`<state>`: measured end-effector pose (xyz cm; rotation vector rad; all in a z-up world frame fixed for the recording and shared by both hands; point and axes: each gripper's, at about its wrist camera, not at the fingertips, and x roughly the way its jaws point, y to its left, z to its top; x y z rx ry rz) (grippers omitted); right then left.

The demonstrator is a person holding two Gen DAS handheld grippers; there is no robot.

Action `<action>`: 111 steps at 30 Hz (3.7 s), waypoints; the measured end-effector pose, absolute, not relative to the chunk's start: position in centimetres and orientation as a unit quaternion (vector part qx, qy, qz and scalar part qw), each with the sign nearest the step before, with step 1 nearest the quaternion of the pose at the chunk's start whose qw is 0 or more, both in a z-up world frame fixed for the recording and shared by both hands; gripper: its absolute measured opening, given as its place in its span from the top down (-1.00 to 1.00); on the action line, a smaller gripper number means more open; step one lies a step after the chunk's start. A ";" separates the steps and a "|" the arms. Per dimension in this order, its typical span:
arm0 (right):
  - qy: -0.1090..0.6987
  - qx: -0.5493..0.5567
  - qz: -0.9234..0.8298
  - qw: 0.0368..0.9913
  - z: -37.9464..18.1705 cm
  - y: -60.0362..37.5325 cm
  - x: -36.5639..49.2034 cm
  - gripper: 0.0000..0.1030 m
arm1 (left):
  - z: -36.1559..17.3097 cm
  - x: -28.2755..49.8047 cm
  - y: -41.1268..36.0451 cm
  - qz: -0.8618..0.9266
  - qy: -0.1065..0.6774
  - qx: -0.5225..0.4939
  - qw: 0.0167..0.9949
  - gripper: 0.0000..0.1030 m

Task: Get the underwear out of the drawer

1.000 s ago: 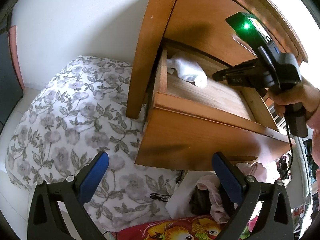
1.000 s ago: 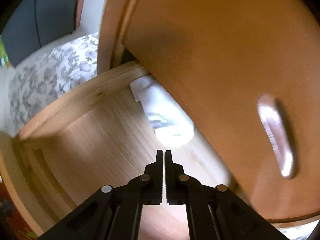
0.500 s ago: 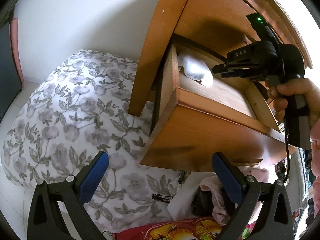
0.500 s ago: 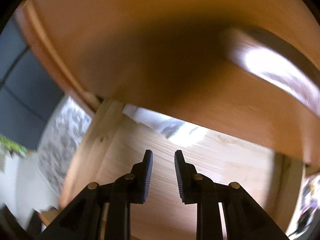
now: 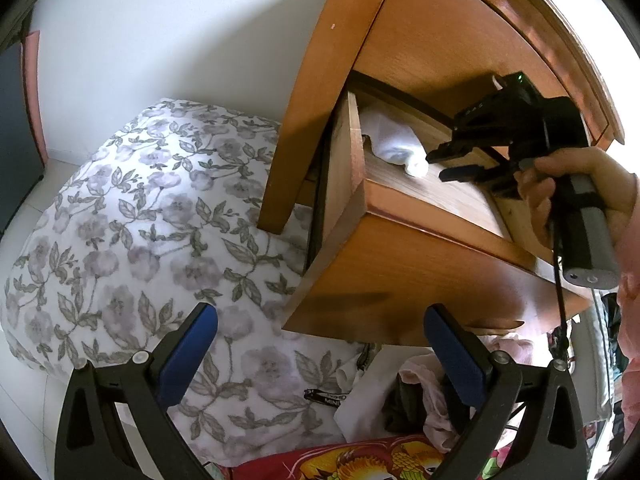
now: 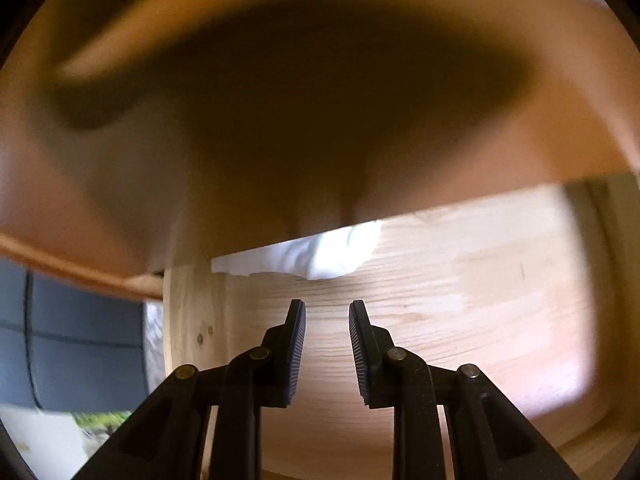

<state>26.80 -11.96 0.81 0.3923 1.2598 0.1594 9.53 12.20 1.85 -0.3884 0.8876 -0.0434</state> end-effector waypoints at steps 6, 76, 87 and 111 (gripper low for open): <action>0.573 0.188 0.029 0.797 -0.2 -11.4 27.4 0.41 | 1.5 9.7 12.6 -0.019 0.430 -0.191 0.882 -0.99; 0.189 -0.743 0.170 0.619 -15.0 3.3 21.1 0.52 | 0.0 10.6 14.5 0.002 0.458 -0.186 0.869 -0.99; 0.216 -0.729 0.177 0.624 -12.9 2.3 20.6 0.75 | -0.2 10.8 14.4 0.001 0.463 -0.183 0.867 -0.99; 0.195 -0.698 0.179 0.665 -2.3 -0.3 16.0 0.94 | 2.9 9.0 12.7 -0.017 0.447 -0.185 0.875 -0.99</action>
